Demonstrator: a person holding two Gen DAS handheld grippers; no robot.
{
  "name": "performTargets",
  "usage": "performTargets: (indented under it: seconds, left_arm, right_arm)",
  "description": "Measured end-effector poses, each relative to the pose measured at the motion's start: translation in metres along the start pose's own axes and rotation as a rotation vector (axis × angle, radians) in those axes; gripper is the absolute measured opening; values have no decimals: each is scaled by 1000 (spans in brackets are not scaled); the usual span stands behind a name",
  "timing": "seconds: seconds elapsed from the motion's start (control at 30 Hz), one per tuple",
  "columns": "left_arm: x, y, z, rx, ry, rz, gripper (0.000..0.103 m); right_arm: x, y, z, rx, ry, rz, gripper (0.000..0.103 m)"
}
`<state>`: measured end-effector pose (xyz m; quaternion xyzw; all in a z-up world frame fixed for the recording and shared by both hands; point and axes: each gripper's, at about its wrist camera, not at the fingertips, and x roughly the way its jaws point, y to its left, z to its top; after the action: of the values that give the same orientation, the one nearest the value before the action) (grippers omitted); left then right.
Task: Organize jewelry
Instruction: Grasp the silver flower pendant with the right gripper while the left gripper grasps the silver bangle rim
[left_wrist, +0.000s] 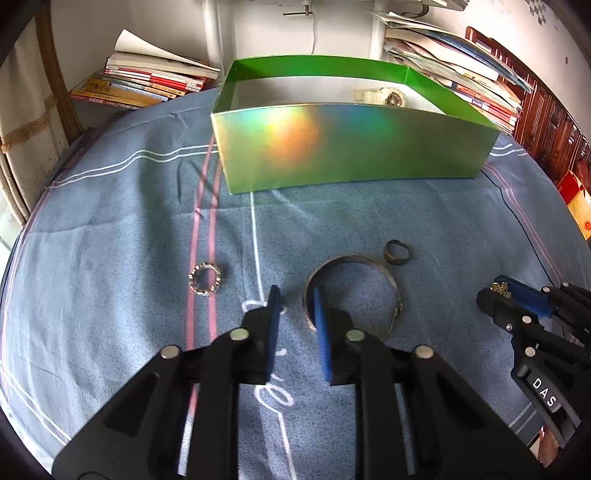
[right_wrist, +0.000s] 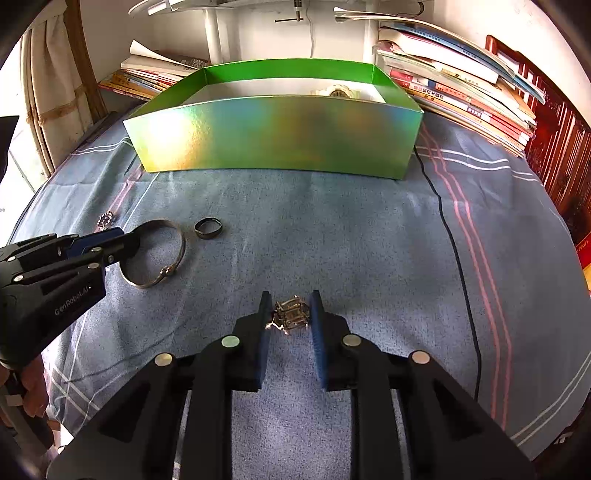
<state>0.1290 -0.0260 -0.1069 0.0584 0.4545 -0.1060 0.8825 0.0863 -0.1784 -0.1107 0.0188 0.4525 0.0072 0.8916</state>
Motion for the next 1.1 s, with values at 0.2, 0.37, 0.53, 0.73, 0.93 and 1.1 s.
performTargets:
  seconds: [0.2, 0.37, 0.53, 0.73, 0.93, 1.1]
  left_arm:
    - [-9, -1, -14, -8, -4, 17, 14]
    - [-18, -2, -26, 13, 0, 21, 15]
    - [-20, 4, -28, -14, 4, 22, 23]
    - [-20, 14, -27, -47, 1, 24, 33]
    - [-14, 11, -21, -29, -2, 30, 37]
    - [-14, 8, -21, -24, -9, 45, 37]
  right_arm:
    - [0, -6, 1, 47, -5, -21, 21]
    - [-2, -9, 0, 72, 2, -12, 27]
    - [-11, -9, -2, 80, -23, -20, 37]
    - [-14, -12, -5, 88, -17, -24, 37]
    - [-8, -11, -8, 84, -9, -38, 37]
    - [-6, -9, -9, 85, -11, -50, 37]
